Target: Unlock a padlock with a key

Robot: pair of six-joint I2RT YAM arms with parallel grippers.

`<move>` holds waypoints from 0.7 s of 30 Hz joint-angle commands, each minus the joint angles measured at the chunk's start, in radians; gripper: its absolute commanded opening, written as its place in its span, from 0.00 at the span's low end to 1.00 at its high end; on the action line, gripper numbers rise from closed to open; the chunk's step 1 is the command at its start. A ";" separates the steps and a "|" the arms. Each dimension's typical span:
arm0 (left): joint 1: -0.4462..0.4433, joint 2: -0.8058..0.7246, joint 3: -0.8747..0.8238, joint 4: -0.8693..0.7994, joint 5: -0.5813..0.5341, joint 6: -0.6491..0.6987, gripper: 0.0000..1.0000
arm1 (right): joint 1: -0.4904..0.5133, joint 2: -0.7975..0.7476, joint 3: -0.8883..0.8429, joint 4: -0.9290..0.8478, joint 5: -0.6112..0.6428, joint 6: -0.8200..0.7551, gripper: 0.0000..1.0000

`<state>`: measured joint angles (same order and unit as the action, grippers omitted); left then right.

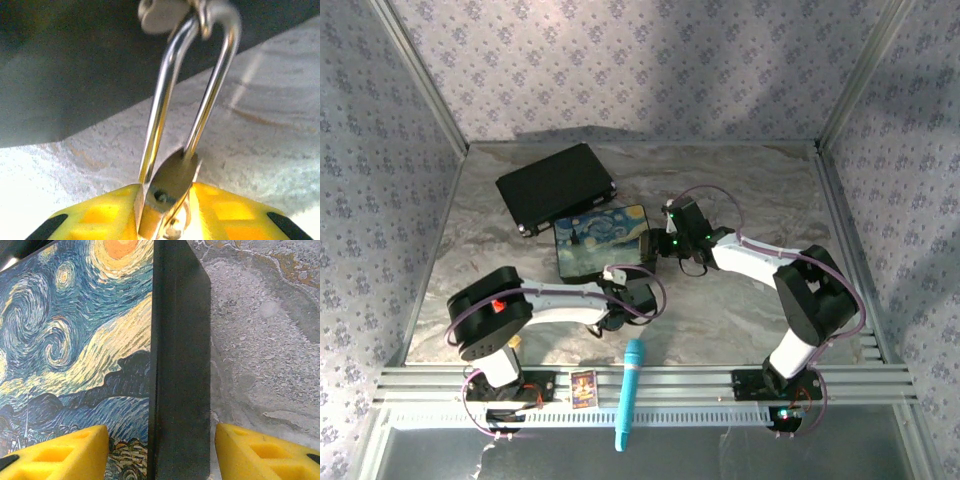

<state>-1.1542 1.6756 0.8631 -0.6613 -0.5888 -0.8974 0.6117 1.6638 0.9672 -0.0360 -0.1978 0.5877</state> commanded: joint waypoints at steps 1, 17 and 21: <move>-0.007 -0.035 -0.030 0.001 0.090 0.038 0.25 | 0.008 0.085 -0.046 -0.201 0.087 -0.006 0.58; -0.054 0.104 0.072 -0.109 0.003 0.032 0.21 | 0.002 0.061 -0.067 -0.192 0.091 -0.001 0.58; -0.067 0.090 0.093 -0.142 -0.032 0.030 0.23 | -0.003 0.062 -0.059 -0.193 0.089 -0.003 0.58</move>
<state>-1.2053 1.7565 0.9306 -0.7605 -0.6262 -0.8719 0.6128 1.6627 0.9653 -0.0326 -0.1970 0.5880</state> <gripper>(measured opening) 0.224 0.582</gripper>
